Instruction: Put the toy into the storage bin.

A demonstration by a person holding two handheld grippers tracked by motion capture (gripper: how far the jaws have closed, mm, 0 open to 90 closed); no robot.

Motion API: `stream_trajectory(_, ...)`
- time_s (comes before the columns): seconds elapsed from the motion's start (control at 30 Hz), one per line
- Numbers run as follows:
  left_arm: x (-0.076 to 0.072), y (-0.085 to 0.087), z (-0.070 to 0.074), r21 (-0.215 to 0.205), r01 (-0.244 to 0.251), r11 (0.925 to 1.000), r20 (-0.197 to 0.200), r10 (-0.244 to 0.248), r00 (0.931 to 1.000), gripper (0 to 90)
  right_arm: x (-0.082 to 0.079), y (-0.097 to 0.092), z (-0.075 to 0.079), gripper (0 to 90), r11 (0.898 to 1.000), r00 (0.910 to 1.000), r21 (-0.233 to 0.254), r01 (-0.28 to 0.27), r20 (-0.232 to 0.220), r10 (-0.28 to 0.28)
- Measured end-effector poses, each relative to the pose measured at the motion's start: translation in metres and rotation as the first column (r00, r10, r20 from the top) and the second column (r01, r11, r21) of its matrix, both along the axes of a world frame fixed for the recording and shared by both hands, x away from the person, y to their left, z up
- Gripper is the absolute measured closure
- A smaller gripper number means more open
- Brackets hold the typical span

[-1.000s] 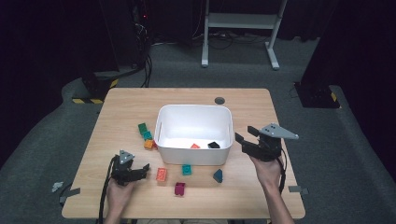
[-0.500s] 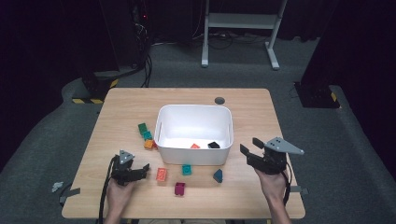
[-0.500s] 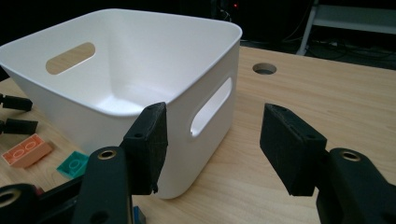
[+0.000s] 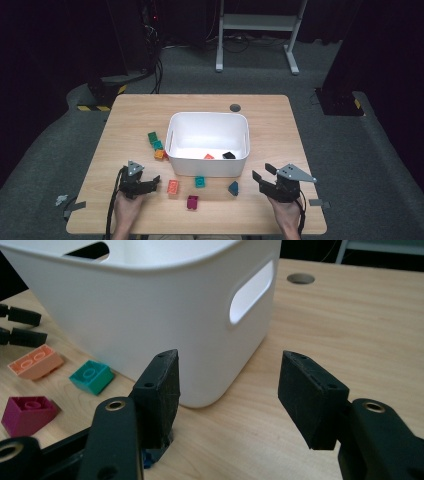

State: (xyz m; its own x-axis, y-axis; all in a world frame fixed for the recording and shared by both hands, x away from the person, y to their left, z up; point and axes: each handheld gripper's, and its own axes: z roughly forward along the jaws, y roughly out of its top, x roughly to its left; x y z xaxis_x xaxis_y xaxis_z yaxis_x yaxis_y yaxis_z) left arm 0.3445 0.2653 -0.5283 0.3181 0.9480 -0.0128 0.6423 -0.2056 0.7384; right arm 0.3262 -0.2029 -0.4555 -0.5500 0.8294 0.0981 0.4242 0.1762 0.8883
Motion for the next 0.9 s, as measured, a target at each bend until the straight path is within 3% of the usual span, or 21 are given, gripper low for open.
stream_trajectory(0.33, 0.0, 0.0, 0.0, 0.0, 0.0, 1.0, 0.0, 0.0, 1.0, 16.5, -0.007, 0.011, -0.026, 42.2, 1.0, 0.9992, -0.006, -0.02, -0.036, 0.019)
stream_trajectory(0.9, 0.0, 0.0, 0.0, 0.0, 0.0, 1.0, 0.0, 0.0, 1.0, 16.5, -0.008, 0.041, -0.048, 42.2, 0.994, 0.9919, -0.013, -0.108, -0.069, 0.107)
